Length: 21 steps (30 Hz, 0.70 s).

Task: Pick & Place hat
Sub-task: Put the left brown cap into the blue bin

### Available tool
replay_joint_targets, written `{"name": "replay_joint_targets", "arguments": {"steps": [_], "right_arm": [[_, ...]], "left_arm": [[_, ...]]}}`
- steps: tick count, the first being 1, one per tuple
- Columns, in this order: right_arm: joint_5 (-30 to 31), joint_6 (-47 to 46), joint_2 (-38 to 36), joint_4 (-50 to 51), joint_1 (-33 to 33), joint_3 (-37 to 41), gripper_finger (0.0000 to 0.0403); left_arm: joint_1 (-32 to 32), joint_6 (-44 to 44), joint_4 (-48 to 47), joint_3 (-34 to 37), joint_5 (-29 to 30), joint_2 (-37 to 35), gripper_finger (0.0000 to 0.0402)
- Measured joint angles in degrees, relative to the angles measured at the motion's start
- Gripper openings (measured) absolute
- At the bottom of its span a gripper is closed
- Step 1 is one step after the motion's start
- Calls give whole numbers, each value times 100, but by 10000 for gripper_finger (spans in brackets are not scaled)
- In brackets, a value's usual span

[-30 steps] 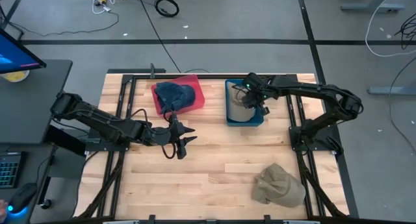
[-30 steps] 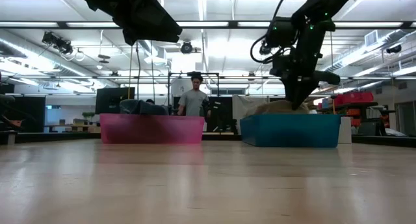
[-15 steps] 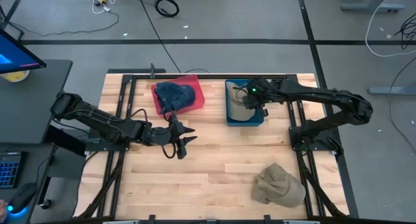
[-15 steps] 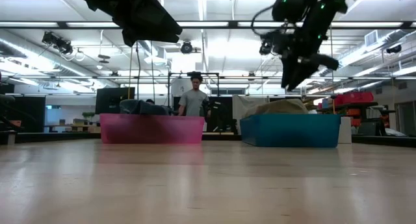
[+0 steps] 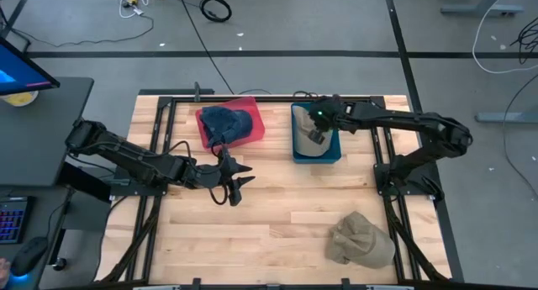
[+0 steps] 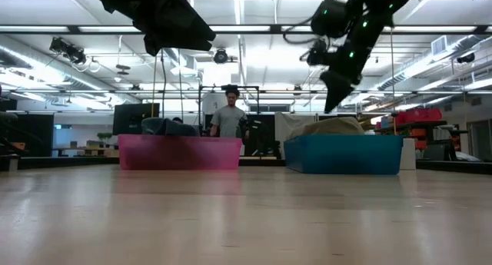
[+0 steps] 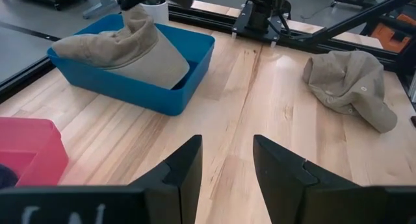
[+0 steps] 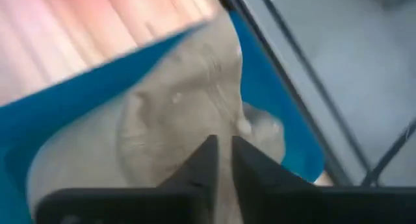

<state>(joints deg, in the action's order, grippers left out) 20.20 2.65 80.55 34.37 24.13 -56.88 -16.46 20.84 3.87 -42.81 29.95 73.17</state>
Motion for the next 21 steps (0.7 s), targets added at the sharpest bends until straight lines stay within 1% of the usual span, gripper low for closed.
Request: {"name": "replay_joint_targets", "arguments": {"steps": [2, 3, 6, 8, 11, 15, 19, 21], "right_arm": [[15, -375, 239, 53, 106, 0, 15], [11, -529, 361, 98, 153, 0, 8], [-290, -1118, 741, 314, 316, 0, 12], [-570, -1298, 1020, 400, 383, 0, 7], [-649, -1316, 1441, 348, 399, -1, 4], [-551, -1180, 1833, -43, 399, -7, 3], [-564, -955, 1926, -348, 399, -9, 2], [-596, -931, 1875, -217, 397, -53, 2]], "left_arm": [[1, 1, 1, 0, 0, 0, 140], [-1, 0, 0, 0, 0, 0, 140], [-1, 2, 1, 0, 0, 0, 140], [-11, 2, 0, 0, 0, 0, 140], [-16, -27, -4, 0, 0, 0, 140], [-18, -30, -35, 0, 0, 0, 140], [-16, -32, -90, 0, 0, 0, 140], [-16, -33, -127, 2, 0, 0, 140]]}}
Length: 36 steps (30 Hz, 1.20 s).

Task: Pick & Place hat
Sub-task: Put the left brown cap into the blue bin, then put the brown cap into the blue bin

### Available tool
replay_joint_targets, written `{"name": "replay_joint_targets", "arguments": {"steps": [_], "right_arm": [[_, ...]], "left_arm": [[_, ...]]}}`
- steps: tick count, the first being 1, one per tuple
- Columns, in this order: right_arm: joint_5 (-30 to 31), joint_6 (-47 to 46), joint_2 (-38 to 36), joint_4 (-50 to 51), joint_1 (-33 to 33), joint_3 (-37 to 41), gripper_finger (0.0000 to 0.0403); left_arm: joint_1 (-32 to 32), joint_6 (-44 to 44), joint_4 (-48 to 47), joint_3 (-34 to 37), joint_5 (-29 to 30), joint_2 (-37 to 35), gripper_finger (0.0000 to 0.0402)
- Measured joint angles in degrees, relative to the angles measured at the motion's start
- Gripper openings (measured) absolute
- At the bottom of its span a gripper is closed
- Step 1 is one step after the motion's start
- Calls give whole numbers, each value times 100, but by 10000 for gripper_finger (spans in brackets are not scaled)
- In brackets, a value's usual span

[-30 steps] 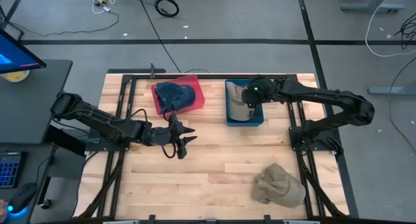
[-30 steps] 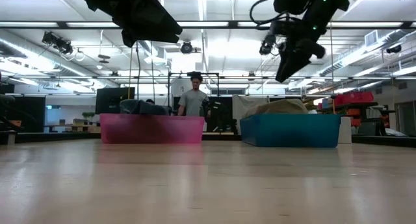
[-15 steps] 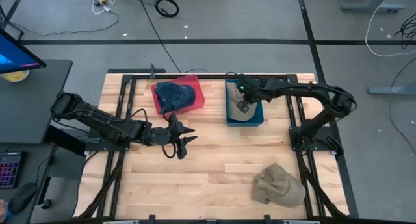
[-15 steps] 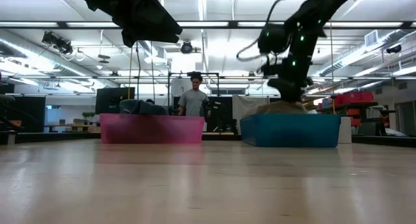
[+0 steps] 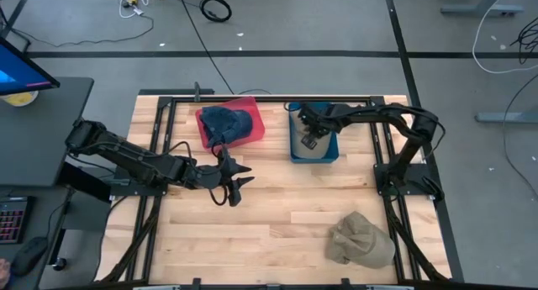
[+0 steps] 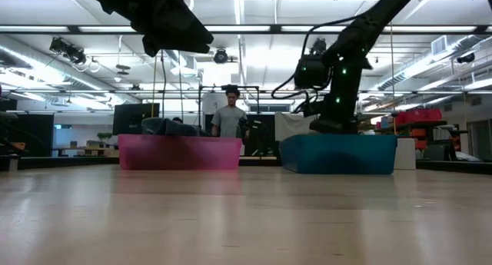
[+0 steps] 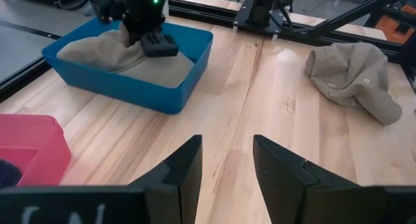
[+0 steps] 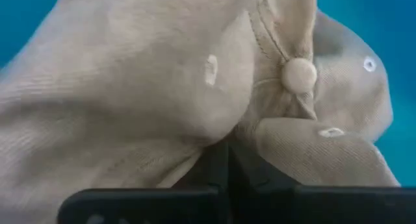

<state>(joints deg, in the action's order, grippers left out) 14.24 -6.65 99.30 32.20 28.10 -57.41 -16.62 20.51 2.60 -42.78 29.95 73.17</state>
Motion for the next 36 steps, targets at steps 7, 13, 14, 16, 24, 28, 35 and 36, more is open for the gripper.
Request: {"name": "replay_joint_targets", "arguments": {"steps": [7, 13, 14, 16, 24, 28, 35, 36], "right_arm": [[-79, 26, -608, 1804, -171, -637, 5], [-30, -15, -1464, 2959, -660, -1349, 6], [-36, -82, -1644, 3124, -832, -1459, 6], [-37, -299, -1974, 3464, -1253, -1649, 4], [-1037, -2005, -3080, 3708, -3542, -1739, 10], [-1085, -2355, -3123, 3828, -4498, -1672, 31], [-1531, -2446, -2773, 3896, -5291, -1511, 100], [-1777, -2446, -2698, 3891, -5369, -1465, 111]], "left_arm": [[0, -7, 1, 0, 0, 0, 140], [0, 150, 1, 0, 0, 0, 140], [0, 186, 1, 0, 2, 0, 140], [-8, 279, -18, 0, 1, 0, 140], [-11, 286, -83, 2, 0, 0, 140], [-11, 285, -116, 2, -26, 0, 140], [-11, 289, -217, 2, -42, 0, 140], [-9, 289, -218, 3, -42, 0, 140]]}}
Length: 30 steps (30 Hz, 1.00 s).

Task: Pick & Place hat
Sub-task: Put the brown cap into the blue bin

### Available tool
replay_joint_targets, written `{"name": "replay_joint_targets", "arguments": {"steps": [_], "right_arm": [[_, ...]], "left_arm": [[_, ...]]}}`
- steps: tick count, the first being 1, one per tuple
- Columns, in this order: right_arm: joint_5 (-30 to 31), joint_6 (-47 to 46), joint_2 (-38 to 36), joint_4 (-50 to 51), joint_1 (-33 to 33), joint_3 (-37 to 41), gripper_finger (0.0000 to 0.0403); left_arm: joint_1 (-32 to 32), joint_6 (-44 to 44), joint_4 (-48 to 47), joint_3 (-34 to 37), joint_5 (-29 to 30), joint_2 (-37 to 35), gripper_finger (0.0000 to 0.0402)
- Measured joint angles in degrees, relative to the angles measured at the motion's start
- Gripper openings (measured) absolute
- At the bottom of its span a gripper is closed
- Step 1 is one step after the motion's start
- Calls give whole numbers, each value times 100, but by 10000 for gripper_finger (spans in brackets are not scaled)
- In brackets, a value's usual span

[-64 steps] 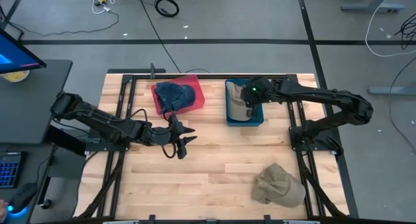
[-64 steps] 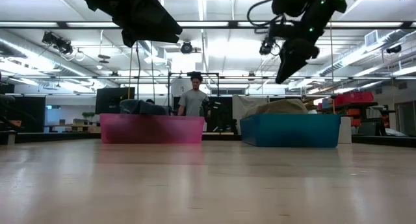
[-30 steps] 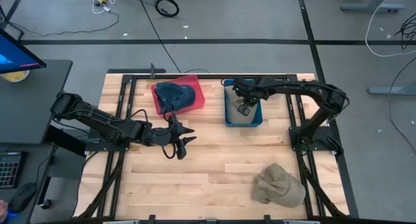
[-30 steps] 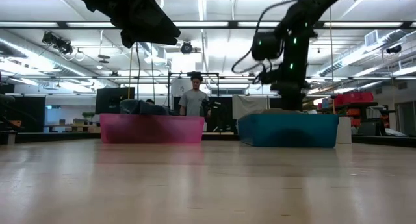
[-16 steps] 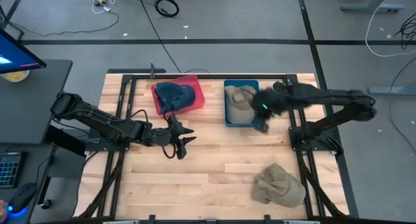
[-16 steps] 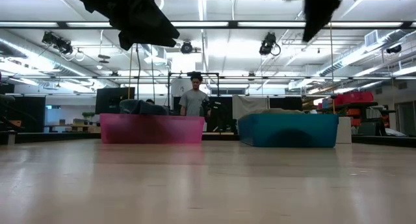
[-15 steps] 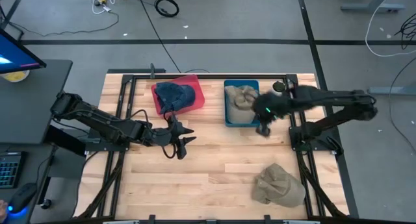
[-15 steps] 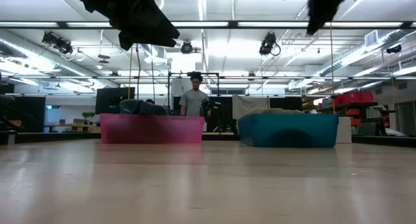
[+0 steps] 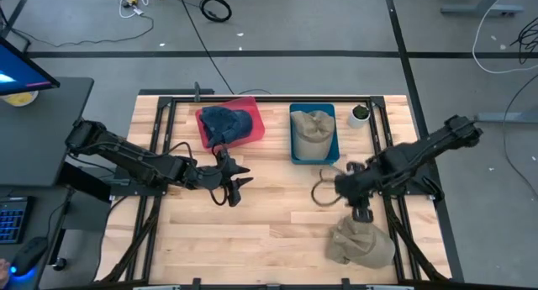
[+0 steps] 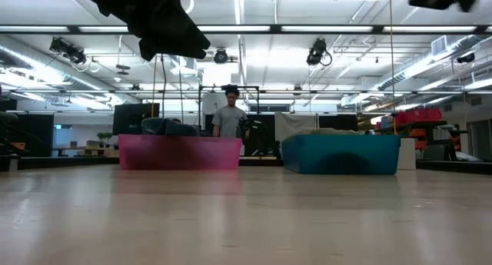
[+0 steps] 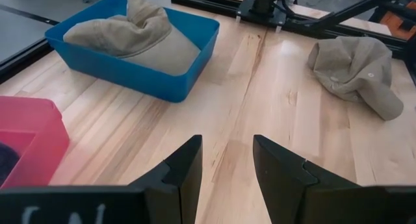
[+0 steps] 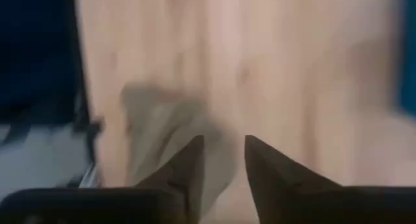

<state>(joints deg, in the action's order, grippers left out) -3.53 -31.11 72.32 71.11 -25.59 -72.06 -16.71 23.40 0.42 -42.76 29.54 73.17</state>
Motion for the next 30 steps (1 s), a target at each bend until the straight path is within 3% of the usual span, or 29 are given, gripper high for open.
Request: {"name": "replay_joint_targets", "arguments": {"steps": [3, 8, 13, 21, 30], "right_arm": [[-592, 127, 236, -99, -344, 227, 142], [-1033, 283, 663, -499, -1019, 736, 184], [-1445, 9, 1069, -1622, -1521, 1174, 213], [-1434, 181, 1810, -2457, -2027, 1253, 239], [-760, 7, 2566, -2466, -2104, 1256, 242]], "left_arm": [[-2, 1, -2, -1, -2, 0, 140], [-1, 104, -14, -1, -2, 0, 140], [-1, 153, -30, -1, -2, 0, 140], [-2, 155, -26, -1, -2, 0, 140], [0, 153, -26, -1, -1, 0, 140]]}}
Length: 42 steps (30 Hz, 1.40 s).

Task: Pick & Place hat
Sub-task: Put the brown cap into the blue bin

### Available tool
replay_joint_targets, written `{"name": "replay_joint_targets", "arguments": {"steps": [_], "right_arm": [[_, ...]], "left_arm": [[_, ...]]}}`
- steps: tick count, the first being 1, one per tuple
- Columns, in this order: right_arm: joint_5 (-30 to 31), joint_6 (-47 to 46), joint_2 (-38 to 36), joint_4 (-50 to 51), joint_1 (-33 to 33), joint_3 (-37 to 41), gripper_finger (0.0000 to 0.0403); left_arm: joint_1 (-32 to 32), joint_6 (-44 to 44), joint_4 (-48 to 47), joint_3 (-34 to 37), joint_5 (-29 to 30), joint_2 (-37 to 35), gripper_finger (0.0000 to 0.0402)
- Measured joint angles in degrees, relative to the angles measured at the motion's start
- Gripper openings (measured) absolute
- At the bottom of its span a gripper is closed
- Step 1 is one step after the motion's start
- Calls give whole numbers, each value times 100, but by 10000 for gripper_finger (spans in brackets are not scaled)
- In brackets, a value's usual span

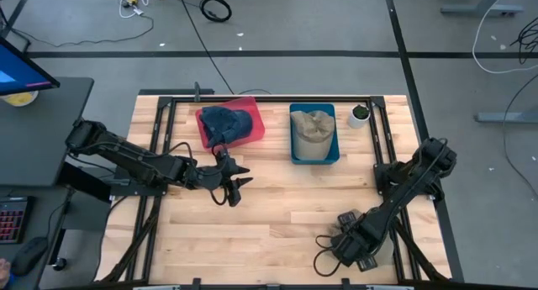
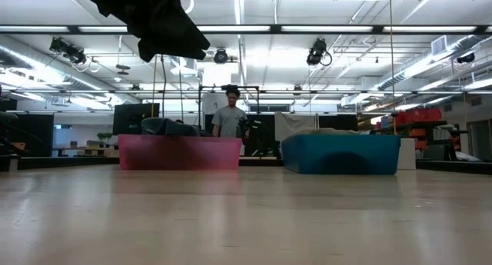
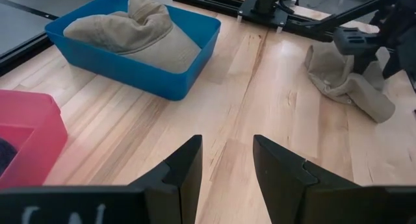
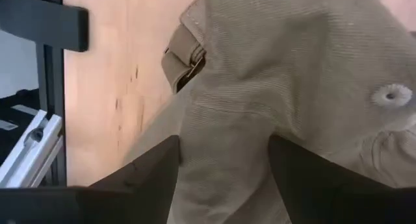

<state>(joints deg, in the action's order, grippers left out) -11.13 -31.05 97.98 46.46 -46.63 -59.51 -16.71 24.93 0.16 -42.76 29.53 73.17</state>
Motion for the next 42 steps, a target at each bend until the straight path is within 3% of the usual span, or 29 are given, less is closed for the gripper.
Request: {"name": "replay_joint_targets", "arguments": {"steps": [14, 18, 26, 31, 37, 42], "right_arm": [[132, 2, -350, 1333, 31, -542, 243], [-281, -144, -348, 1027, -56, -405, 243], [-161, -363, -348, 561, -120, 242, 238], [-220, 5, -359, 273, -31, 452, 175], [-464, 308, -349, 144, 319, 286, 23], [-434, 155, -337, 590, 674, -241, 27]], "left_arm": [[-1, -2, 1, 0, 0, 0, 140], [-2, -2, 2, 0, 0, 0, 140], [-2, -4, -2, -4, -1, 0, 140], [0, -7, 0, -4, -1, 0, 140], [-2, -9, -2, -4, -1, 0, 140], [0, -11, -2, -4, -1, 0, 140]]}}
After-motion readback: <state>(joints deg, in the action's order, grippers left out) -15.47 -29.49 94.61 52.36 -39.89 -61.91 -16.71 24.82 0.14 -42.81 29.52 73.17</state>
